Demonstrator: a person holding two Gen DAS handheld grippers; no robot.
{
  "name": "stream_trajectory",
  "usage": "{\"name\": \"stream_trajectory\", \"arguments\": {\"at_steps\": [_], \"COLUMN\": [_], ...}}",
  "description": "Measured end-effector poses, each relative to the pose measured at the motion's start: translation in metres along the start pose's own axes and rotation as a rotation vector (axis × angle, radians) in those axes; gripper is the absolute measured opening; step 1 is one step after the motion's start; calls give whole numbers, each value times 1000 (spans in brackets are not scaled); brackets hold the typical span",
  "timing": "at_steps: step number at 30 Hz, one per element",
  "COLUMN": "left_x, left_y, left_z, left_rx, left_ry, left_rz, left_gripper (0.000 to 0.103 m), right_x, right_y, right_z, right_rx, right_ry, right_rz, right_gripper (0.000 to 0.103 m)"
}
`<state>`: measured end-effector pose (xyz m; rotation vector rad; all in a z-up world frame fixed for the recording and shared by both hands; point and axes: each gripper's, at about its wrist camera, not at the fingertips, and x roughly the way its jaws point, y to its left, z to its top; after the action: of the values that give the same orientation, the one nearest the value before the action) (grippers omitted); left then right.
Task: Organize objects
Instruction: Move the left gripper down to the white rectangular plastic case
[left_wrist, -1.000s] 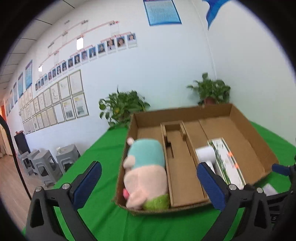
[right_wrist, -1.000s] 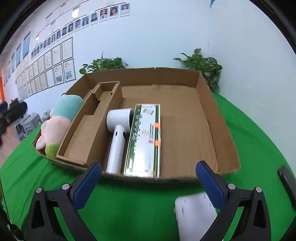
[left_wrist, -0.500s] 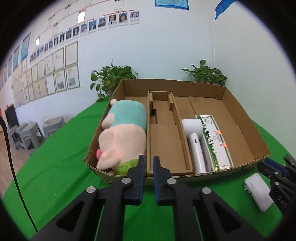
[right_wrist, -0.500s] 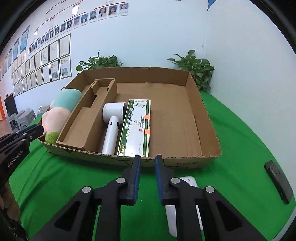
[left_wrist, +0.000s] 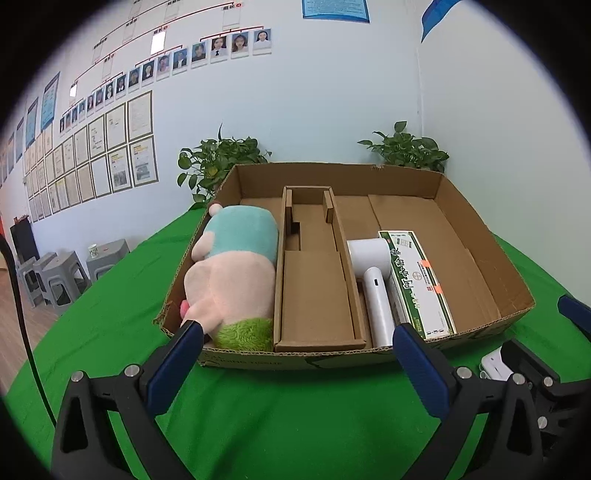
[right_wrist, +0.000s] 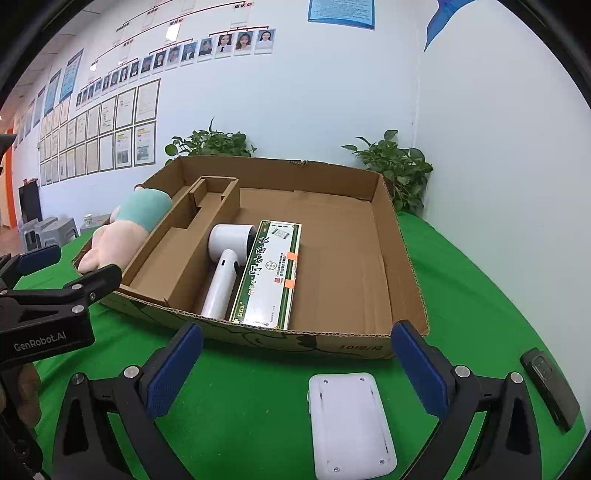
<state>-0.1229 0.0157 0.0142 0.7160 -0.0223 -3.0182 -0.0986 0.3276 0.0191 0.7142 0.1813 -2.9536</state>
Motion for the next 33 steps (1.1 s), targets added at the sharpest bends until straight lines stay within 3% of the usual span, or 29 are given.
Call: {"name": "stream_trajectory", "arguments": {"at_steps": [12, 20, 28, 33], "left_x": [2, 4, 9, 18], "left_y": [-9, -8, -5, -4], "left_z": [-5, -8, -11, -18], "left_rx": [14, -7, -17, 4], "left_ry": [35, 1, 7, 50], "left_rz": [-13, 59, 11, -61], "left_gripper": [102, 102, 102, 102], "right_x": [1, 8, 15, 22], "right_y": [4, 5, 9, 0], "right_z": [-6, -16, -13, -28], "right_rx": [12, 31, 26, 14], "right_ry": [40, 81, 94, 167], "right_rz": [24, 28, 46, 98], "right_gripper": [103, 103, 103, 103]}}
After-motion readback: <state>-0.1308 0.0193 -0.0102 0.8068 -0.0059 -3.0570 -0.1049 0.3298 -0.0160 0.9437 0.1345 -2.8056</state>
